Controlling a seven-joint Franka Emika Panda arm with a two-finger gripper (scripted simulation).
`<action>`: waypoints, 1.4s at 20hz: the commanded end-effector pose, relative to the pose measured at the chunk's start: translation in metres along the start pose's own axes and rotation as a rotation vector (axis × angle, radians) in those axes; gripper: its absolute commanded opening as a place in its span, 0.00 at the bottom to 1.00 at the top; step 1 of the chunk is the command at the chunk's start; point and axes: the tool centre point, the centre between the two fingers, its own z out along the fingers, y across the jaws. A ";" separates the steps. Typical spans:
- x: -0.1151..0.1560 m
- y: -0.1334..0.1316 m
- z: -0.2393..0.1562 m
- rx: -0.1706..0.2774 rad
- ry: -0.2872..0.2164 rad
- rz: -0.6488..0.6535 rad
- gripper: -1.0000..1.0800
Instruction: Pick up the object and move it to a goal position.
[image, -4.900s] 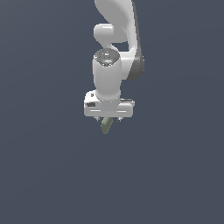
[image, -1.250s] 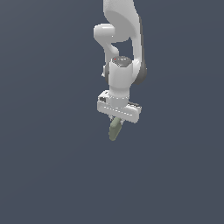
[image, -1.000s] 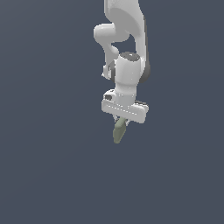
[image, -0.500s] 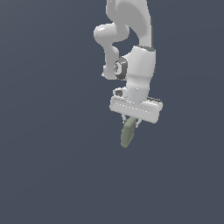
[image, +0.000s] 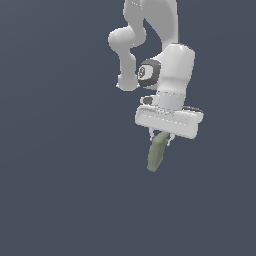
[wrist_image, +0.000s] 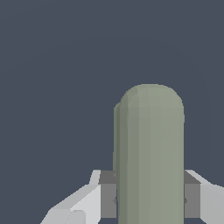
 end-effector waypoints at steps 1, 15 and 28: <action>0.005 -0.011 -0.006 0.008 0.036 0.010 0.00; 0.034 -0.073 -0.047 0.046 0.250 0.065 0.00; 0.058 -0.134 -0.096 0.083 0.471 0.124 0.00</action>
